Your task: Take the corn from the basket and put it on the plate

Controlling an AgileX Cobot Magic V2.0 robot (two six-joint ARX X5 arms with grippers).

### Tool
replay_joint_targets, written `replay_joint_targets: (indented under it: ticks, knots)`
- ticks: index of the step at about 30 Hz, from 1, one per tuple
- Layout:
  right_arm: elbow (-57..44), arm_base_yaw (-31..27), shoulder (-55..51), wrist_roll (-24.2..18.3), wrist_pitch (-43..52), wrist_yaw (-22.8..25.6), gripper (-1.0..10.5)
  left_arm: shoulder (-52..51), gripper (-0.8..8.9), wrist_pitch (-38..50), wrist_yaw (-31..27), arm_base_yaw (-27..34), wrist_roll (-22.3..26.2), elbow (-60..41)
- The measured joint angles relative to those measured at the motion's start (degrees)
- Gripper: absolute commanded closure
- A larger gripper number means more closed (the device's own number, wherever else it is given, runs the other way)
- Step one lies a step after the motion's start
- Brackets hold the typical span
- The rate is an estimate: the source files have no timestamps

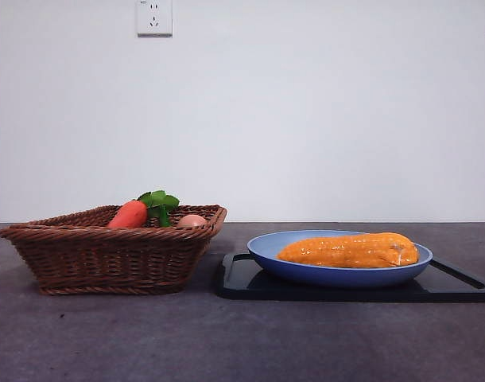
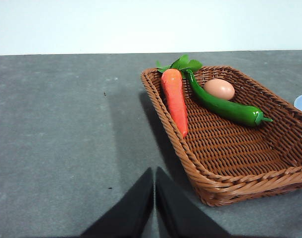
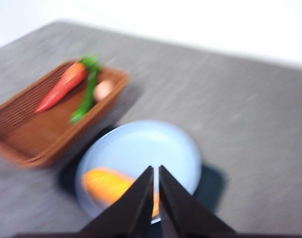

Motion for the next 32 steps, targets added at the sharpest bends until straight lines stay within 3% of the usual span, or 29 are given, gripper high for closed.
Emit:
replay_joint_targets:
  ticks: [8,13,21,32]
  knots:
    - [-18.49,-3.23,-14.47,-0.13,18.91,7.45,9.4,0.0,8.06,0.0,0.0,0.0,0.0,0.0]
    - [-27.47,-3.23,-21.11,-0.09,24.35,11.28,9.4,0.0,8.06,0.0,0.0,0.0,0.0,0.0]
    - [-35.1,-3.23,-26.84,0.35,25.42,17.16,9.4,0.0,8.06,0.0,0.0,0.0,0.0,0.0]
    - [-37.48,-3.26,-30.91,1.07,21.09,17.46,9.4,0.0,8.06,0.0,0.0,0.0,-0.02,0.0]
